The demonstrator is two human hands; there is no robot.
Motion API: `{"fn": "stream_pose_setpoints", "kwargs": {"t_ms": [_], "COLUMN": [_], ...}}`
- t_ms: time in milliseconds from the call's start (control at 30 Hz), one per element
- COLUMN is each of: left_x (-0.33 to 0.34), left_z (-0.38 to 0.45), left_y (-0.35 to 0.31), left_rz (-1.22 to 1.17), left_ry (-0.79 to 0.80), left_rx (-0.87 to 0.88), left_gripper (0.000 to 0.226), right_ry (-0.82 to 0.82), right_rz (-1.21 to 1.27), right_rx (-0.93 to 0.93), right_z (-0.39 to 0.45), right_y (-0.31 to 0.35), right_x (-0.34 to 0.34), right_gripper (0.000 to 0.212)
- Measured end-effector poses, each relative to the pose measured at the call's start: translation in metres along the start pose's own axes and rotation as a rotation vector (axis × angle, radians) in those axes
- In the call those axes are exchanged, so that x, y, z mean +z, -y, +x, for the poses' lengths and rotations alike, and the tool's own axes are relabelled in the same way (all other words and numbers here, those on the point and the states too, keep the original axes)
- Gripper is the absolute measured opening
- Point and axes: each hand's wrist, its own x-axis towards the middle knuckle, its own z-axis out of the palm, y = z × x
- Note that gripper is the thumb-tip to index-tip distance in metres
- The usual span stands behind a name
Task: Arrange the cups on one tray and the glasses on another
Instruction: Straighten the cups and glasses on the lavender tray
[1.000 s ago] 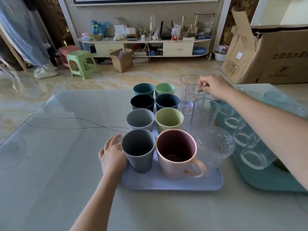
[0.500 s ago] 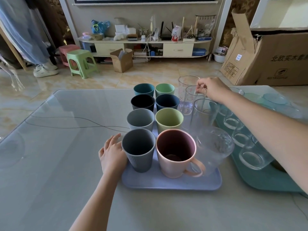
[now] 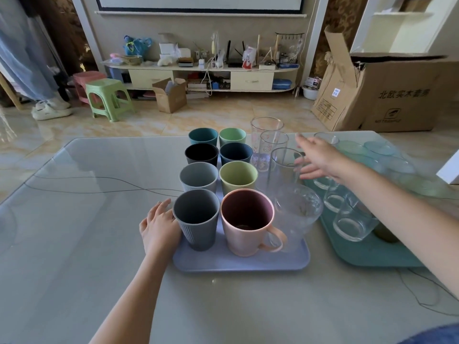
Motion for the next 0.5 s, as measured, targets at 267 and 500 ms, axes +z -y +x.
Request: {"fn": "stream_pose_setpoints", "kwargs": {"t_ms": [267,500], "left_x": [-0.002,-0.011], "left_z": [-0.007,-0.038], "left_y": [0.004,-0.004], "left_rz": [-0.202,-0.872], "left_ry": [-0.001,0.004], "left_rx": [0.018,-0.08], "left_gripper": [0.052,0.036], "right_ry": [0.019,0.031], "right_rz": [-0.078,-0.11], "right_rx": [-0.037,0.011], "right_z": [-0.037,-0.043], "right_y": [-0.005,-0.006], "right_x": [0.02,0.022], "right_gripper": [0.048,0.079]}}
